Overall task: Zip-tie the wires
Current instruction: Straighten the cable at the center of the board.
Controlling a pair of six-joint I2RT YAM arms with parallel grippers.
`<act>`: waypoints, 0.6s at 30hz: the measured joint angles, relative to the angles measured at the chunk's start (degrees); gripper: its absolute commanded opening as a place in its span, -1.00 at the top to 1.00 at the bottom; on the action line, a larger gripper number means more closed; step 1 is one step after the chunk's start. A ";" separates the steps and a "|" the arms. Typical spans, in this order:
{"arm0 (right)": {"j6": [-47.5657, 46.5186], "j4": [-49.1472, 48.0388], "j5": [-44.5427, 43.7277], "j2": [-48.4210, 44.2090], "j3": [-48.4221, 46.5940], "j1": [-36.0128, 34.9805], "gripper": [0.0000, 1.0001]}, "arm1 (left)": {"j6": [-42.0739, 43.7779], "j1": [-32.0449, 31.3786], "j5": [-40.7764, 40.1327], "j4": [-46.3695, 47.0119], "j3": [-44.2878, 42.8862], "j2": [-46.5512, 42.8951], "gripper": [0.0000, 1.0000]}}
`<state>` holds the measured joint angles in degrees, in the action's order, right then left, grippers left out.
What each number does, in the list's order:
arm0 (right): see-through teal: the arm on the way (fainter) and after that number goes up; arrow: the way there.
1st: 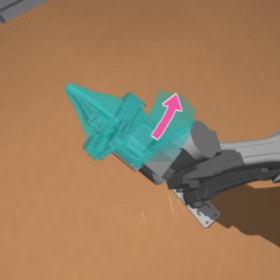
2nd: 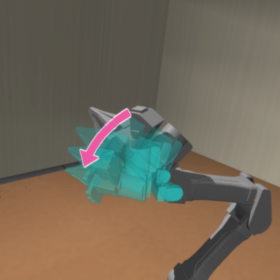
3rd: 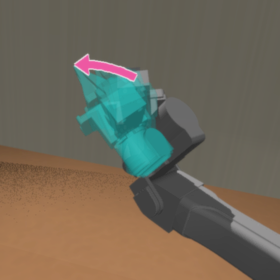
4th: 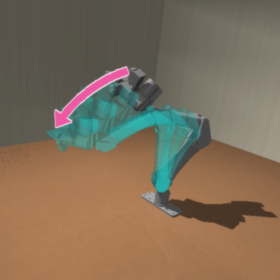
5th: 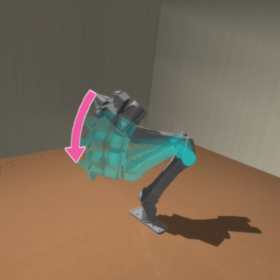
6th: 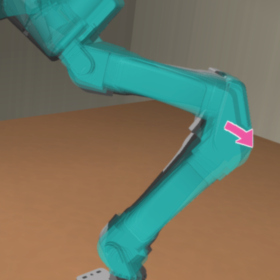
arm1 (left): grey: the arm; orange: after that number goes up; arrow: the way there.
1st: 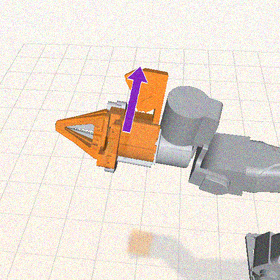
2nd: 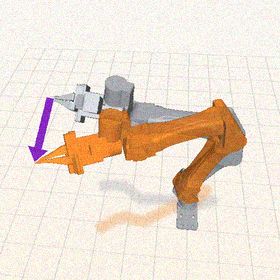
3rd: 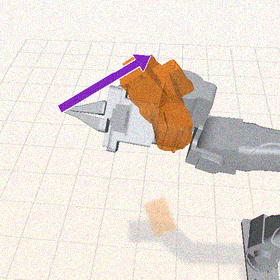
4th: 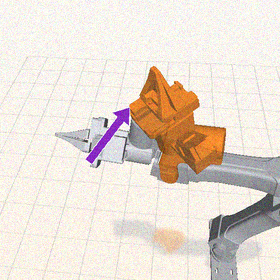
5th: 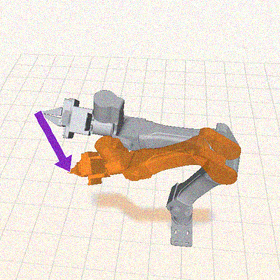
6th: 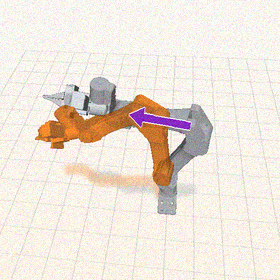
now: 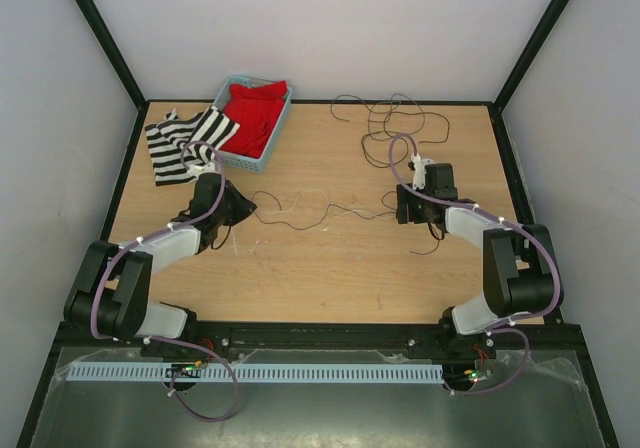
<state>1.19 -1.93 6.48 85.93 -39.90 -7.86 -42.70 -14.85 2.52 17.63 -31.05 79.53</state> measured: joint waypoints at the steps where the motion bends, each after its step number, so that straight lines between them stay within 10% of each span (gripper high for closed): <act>1: -0.09 -0.02 -0.22 0.39 -0.17 -0.02 -0.47 | 0.00 0.00 0.00 0.02 0.00 0.00 0.93; 18: -0.68 -0.50 -1.07 -2.71 -1.05 -0.04 -0.44 | 0.00 0.00 0.02 0.07 0.07 0.00 0.93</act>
<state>0.51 -2.44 5.41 83.22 -40.95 -7.90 -42.70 -14.85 2.55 17.69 -30.98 79.53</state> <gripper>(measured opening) 0.731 0.039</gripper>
